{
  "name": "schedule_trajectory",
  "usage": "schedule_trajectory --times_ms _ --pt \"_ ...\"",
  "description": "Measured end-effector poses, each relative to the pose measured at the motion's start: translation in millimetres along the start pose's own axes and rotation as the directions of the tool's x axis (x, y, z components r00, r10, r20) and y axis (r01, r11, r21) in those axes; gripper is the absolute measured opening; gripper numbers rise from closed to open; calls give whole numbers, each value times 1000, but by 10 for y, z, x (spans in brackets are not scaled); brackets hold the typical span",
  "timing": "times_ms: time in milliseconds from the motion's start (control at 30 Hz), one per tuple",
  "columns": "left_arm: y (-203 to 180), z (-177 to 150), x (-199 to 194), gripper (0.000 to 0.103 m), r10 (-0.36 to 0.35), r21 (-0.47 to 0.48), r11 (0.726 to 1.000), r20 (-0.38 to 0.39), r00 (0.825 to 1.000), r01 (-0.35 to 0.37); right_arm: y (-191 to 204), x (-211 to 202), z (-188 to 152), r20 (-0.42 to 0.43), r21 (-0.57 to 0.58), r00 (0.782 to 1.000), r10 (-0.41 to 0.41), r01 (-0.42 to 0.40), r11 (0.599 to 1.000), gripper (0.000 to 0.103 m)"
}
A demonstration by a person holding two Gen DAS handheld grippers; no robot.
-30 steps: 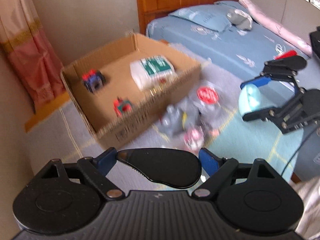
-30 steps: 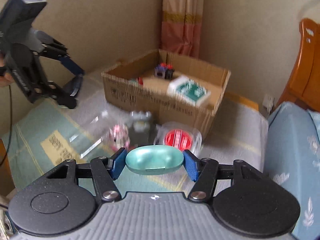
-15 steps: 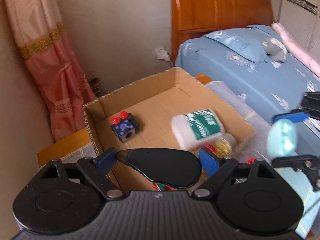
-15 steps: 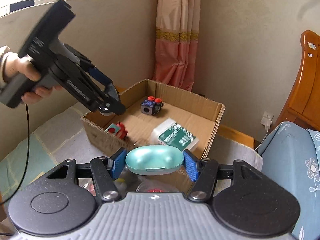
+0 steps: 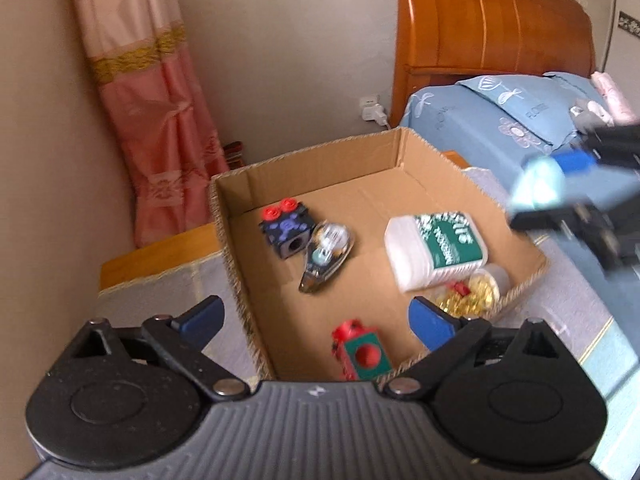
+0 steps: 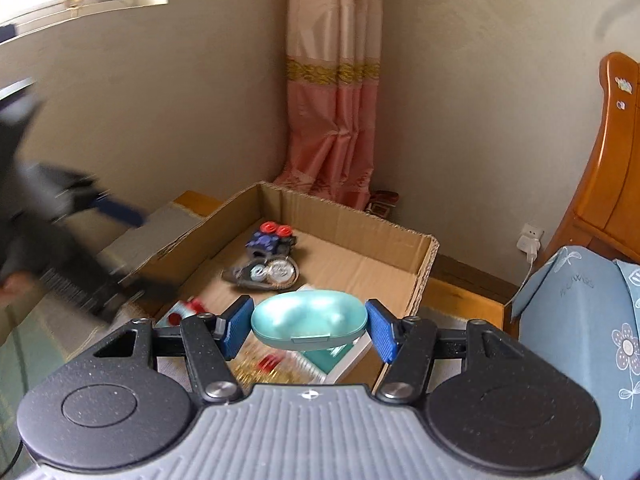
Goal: Organize rigid objects
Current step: 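Carry the paddle and mint-green case into the box and release both, then move both tools back to the clear plastic jar and red-lidded jar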
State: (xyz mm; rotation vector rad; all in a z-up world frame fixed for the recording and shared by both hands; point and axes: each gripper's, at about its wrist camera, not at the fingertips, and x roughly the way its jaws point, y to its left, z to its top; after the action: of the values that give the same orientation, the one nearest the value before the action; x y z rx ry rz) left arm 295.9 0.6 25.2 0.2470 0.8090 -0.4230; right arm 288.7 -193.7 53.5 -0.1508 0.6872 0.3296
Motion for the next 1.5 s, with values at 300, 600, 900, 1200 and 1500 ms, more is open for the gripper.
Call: schedule_trajectory --times_ms 300,600,900,1200,1500 --pt "-39 -340 -324 99 79 -35 996 20 997 -78 -212 625 318 -91 81 995 -29 36 996 66" --pt "-86 -562 -453 99 109 -35 994 20 994 -108 -254 698 321 -83 144 995 -55 67 987 94" --pt "-193 -703 -639 99 105 -61 993 35 994 -103 -33 150 126 -64 154 995 -81 90 984 103" --pt "-353 -919 -891 101 98 -112 990 60 993 -91 262 -402 -388 -81 218 987 -140 154 964 103" --pt "-511 -1112 -925 102 101 -137 987 95 990 -88 371 -445 -878 -104 296 982 -160 184 937 103"
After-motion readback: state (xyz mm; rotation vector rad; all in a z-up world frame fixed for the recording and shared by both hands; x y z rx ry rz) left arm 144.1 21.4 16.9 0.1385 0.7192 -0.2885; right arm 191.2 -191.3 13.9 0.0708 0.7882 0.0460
